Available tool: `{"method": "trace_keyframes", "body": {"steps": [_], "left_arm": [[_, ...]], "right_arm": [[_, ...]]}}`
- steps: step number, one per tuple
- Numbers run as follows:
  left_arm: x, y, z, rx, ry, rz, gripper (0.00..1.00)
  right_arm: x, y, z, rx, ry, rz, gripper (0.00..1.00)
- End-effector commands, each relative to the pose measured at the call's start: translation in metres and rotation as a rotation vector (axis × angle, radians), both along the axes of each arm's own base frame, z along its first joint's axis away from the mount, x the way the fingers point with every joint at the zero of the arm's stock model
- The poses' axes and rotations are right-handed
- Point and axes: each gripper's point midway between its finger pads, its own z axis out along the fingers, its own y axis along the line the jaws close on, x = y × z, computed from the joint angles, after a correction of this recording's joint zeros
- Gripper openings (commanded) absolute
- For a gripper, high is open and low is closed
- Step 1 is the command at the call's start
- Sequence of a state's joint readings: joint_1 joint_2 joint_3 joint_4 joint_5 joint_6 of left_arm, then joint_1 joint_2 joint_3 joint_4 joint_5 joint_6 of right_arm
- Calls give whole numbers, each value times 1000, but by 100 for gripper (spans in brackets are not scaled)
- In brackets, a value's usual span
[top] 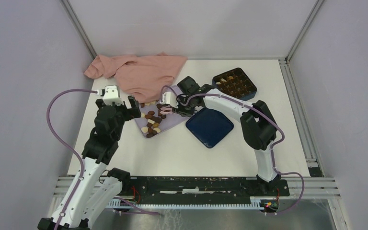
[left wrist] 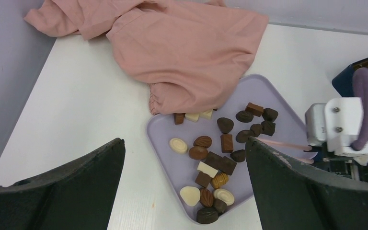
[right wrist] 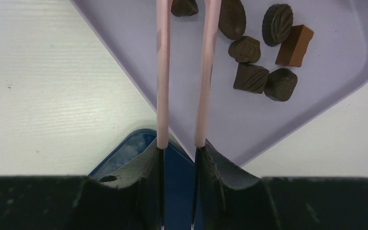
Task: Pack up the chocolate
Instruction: Pick up the fake chocolate from the plate.
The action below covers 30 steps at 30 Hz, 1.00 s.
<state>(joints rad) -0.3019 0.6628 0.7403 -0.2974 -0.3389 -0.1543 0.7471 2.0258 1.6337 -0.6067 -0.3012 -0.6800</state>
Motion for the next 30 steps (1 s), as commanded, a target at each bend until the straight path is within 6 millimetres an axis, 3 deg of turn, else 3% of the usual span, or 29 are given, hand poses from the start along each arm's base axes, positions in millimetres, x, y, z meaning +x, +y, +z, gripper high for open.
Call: {"method": "trace_keyframes", "body": {"steps": [1, 8, 30], "left_arm": [[-1, 7, 16, 38, -62, 8, 100], [2, 1, 13, 31, -52, -16, 100], [4, -4, 10, 30, -35, -41, 100]], "right_arm": [[15, -8, -2, -86, -39, -48, 34], [14, -17, -14, -161, -53, -58, 36], [10, -9, -31, -194, -38, -42, 41]]}}
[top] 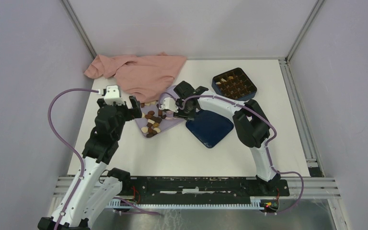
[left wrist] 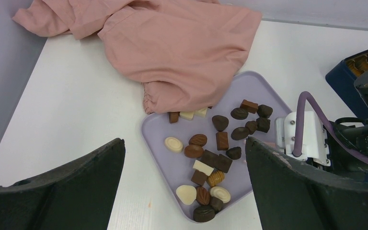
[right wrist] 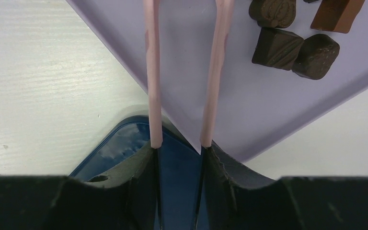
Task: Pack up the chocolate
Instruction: Pick up the fake chocolate from the plate.
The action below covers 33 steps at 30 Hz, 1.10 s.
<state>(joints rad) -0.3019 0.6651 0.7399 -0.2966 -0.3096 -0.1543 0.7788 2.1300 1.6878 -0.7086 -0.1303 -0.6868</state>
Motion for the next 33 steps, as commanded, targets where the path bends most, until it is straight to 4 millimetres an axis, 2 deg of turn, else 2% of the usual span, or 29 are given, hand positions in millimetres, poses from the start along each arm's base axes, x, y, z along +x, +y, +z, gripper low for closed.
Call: {"method": "trace_keyframes", "body": {"steps": [1, 21, 27, 33], "left_arm": [[3, 1, 11, 34, -40, -13, 100], [3, 0, 13, 31, -46, -19, 100], [3, 0, 13, 32, -45, -20, 100], [3, 0, 12, 31, -44, -22, 100]], "right_arm": [[10, 13, 10, 21, -41, 6, 41], [9, 28, -1, -7, -80, -2, 44], [8, 31, -2, -1, -80, -3, 41], [7, 31, 1, 4, -86, 2, 33]]}}
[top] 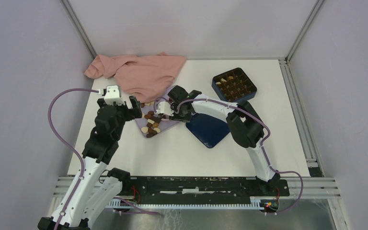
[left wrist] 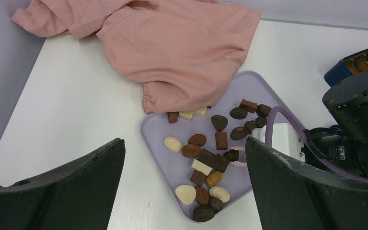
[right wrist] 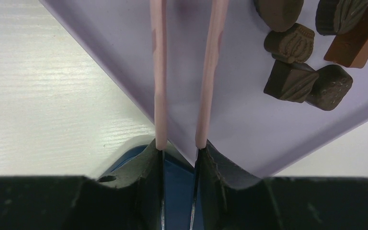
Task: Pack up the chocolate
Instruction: Pick up the fake chocolate from the plate.
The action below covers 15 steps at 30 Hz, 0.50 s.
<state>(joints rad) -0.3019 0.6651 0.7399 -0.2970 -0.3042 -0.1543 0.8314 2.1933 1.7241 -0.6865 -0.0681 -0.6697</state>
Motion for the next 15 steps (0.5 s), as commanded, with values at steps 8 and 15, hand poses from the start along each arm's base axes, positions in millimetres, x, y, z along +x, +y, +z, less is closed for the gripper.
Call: {"method": "trace_keyframes", "body": {"steps": [8, 15], "left_arm": [[2, 1, 13, 32, -46, -15, 100], [2, 2, 12, 35, -45, -12, 100]], "right_arm": [[9, 13, 31, 67, -69, 8, 25], [5, 16, 52, 129, -80, 30, 21]]}}
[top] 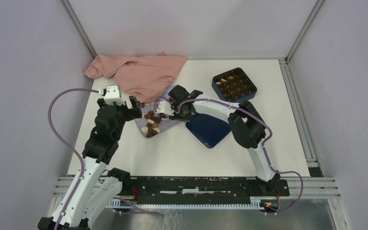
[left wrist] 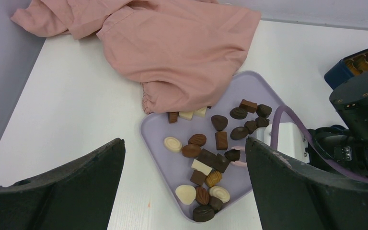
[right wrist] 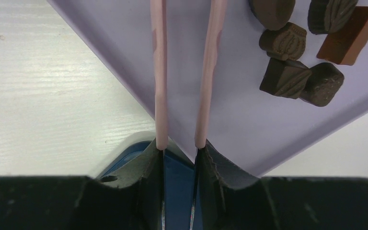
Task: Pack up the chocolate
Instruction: Pick up the fake chocolate from the plate, then place the fake chocolate in the packing box.
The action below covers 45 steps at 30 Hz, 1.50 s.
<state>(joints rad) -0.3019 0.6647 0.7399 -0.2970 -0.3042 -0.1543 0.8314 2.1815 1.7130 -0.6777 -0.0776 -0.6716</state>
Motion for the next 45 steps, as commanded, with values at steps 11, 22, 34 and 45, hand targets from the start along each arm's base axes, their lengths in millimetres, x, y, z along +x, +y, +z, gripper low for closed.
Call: {"method": "trace_keyframes", "body": {"steps": [11, 22, 34, 45], "left_arm": [[3, 2, 11, 36, -39, -8, 100], [4, 1, 10, 36, -37, -11, 100], [4, -1, 10, 34, -36, -26, 100], [4, -2, 10, 31, -36, -31, 100]], "right_arm": [[7, 4, 77, 198, -62, 23, 18], [45, -70, 127, 303, -115, -125, 18], [102, -233, 115, 141, -224, -456, 18], [114, -298, 73, -16, -203, -582, 20]]}}
